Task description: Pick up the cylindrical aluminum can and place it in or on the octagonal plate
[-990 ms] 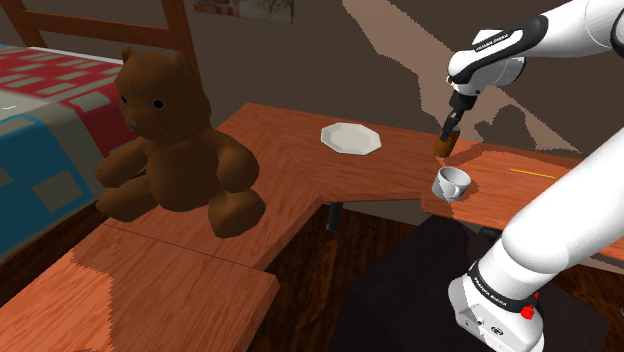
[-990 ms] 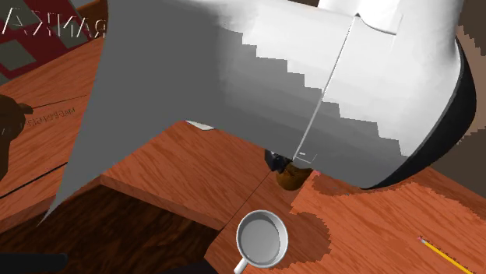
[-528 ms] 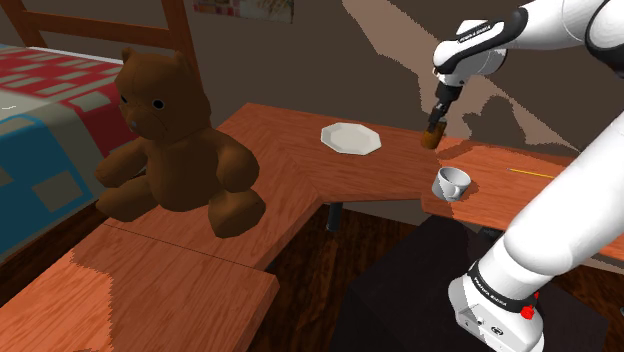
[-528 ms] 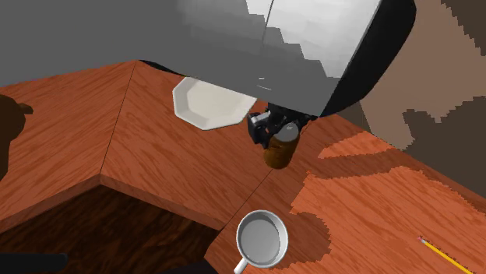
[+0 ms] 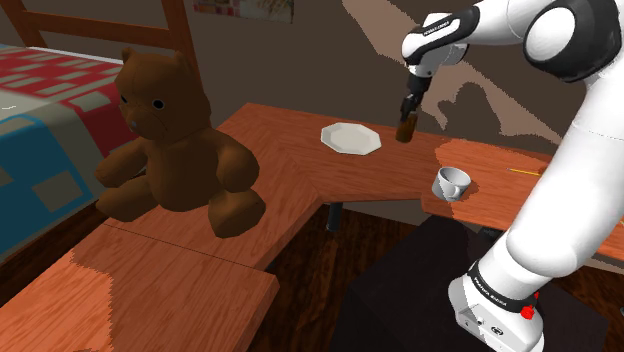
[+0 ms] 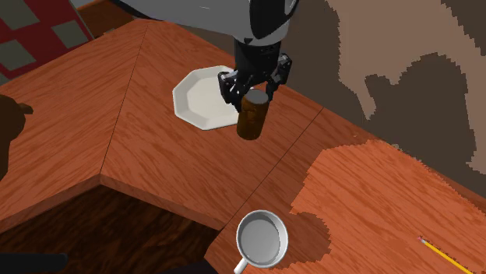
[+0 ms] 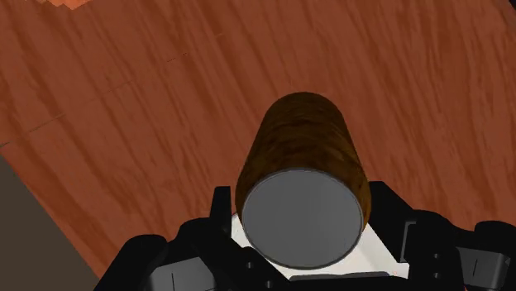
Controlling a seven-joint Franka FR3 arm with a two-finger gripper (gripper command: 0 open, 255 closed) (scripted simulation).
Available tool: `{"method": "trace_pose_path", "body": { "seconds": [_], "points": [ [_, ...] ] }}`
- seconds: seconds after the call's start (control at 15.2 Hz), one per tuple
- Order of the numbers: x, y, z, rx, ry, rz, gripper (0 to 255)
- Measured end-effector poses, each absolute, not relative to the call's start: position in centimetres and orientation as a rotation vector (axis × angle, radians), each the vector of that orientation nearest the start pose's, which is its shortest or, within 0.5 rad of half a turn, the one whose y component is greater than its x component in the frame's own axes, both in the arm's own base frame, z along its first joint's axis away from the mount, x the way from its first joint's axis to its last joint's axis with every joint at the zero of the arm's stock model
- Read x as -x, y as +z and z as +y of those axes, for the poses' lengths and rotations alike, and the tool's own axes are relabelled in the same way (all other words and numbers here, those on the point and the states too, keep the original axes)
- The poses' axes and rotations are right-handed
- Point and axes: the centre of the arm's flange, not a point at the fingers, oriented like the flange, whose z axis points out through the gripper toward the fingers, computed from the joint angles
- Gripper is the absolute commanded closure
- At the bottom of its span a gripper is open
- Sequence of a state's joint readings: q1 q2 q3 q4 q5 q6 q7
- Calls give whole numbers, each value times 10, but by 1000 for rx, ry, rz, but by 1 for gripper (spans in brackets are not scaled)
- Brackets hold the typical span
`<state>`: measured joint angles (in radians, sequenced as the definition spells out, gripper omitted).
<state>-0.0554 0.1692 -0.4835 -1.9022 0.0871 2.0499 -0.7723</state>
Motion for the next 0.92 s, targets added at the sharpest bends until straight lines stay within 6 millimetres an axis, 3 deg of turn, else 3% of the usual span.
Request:
{"method": "trace_pose_path", "body": {
  "seconds": [0.92],
  "points": [
    [-694, 432, -228, 3127, 2, -310, 255]
  ]
}}
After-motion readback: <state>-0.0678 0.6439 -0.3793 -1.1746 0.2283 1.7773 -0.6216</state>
